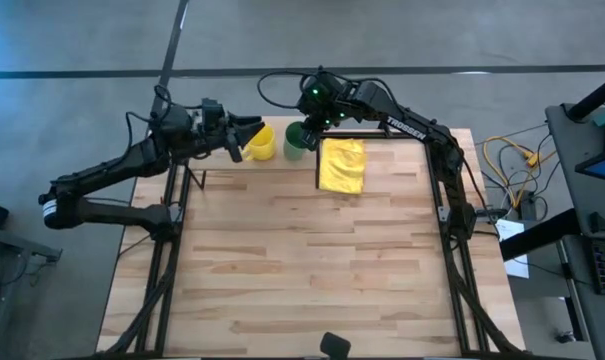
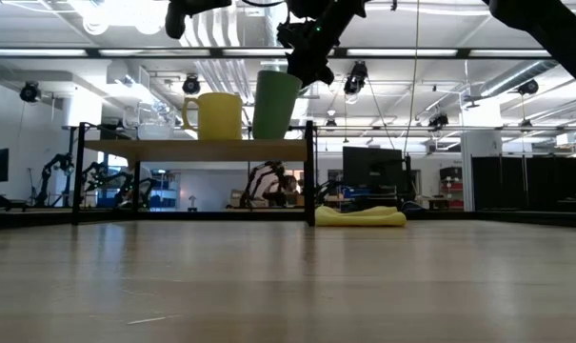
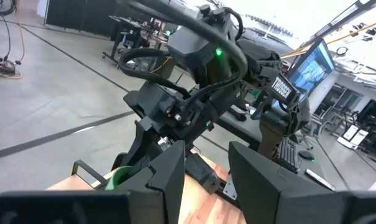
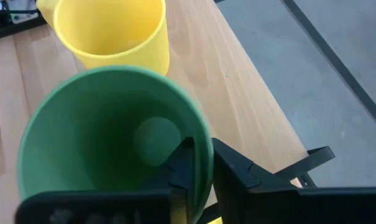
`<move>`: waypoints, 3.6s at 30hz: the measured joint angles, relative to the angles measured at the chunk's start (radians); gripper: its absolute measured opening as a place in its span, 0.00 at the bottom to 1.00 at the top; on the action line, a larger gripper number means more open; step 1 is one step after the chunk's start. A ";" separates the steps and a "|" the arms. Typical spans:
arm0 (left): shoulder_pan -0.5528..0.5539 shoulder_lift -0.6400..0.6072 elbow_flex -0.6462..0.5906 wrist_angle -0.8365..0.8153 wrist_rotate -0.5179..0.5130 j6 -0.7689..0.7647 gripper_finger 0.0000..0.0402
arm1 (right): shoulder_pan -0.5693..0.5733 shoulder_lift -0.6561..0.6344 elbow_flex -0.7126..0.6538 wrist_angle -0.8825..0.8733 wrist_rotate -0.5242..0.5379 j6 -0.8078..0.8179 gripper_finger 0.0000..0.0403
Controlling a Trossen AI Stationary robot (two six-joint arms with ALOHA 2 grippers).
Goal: Stack small to large cups/mugs on shelf
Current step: Put the green cup on the shelf, then return to Home Position
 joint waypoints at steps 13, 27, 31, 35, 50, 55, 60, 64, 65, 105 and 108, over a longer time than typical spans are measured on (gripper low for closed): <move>0.000 0.010 -0.001 0.000 0.000 0.000 0.28 | 0.001 -0.010 0.000 0.047 0.000 0.000 0.21; 0.000 -0.004 -0.001 -0.009 0.000 0.024 0.28 | 0.001 -0.122 0.000 -0.037 -0.002 0.041 0.19; 0.000 -0.041 -0.001 -0.024 0.000 0.027 0.28 | 0.001 -0.187 0.000 -0.150 -0.004 0.076 0.18; 0.000 -0.101 -0.001 -0.039 0.000 0.073 0.28 | 0.002 -0.258 0.000 -0.240 -0.010 0.119 0.17; 0.001 -0.322 -0.005 -0.326 -0.060 0.180 0.19 | 0.013 -0.434 0.000 -0.477 -0.018 0.268 0.14; 0.000 -0.368 -0.008 -0.421 -0.062 0.175 0.03 | 0.040 -0.450 -0.013 -0.502 -0.049 0.266 0.03; 0.001 -0.427 -0.007 -0.433 -0.062 0.175 0.04 | 0.064 -0.463 -0.015 -0.506 -0.074 0.249 0.02; 0.001 -0.492 -0.006 -0.430 -0.062 0.175 0.05 | 0.082 -0.509 -0.015 -0.506 -0.071 0.243 0.02; 0.001 -0.508 -0.006 -0.429 -0.064 0.175 0.05 | 0.087 -0.525 -0.015 -0.506 -0.070 0.236 0.02; 0.001 -0.769 -0.078 -0.650 0.006 0.183 0.05 | 0.146 -1.504 -1.274 0.595 -0.122 0.287 0.02; 0.000 -0.814 -0.150 -0.516 0.023 0.223 0.05 | 0.146 -1.587 -1.397 0.727 -0.123 0.308 0.02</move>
